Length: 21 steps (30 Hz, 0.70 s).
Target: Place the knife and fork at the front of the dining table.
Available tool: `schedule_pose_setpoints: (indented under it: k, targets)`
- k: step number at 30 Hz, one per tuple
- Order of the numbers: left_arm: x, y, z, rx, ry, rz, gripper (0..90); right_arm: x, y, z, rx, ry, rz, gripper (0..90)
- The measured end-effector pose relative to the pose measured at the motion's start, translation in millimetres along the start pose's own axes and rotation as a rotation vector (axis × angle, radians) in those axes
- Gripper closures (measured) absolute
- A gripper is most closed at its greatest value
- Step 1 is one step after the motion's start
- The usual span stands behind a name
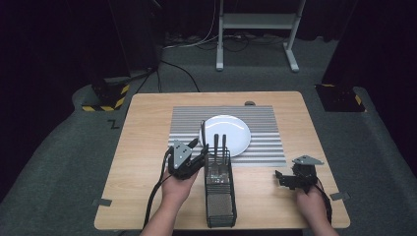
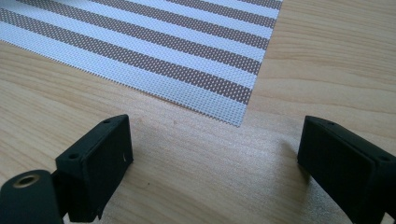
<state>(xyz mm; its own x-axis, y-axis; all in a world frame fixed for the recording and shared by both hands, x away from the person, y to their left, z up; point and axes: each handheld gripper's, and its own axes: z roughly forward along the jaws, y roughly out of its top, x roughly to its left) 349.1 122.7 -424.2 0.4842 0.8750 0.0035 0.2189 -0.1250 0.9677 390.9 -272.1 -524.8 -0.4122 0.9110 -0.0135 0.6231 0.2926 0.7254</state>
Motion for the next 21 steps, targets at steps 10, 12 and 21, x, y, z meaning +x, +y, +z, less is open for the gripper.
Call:
schedule_pose_setpoints:
  k: [10,12,21]
  targets:
    - [-8.3,2.9,2.2,-0.02,0.011,0.001,76.8,0.2,-0.1,-0.3,0.001,-0.001,-0.001,9.9]
    - [-9.5,2.6,2.1,-0.022,0.013,-0.004,78.4,0.2,-0.2,-0.4,0.001,-0.001,-0.001,9.9]
    - [-14.1,1.7,-0.8,-0.035,0.014,-0.023,80.4,0.3,-0.3,-0.5,0.001,-0.001,-0.001,9.9]
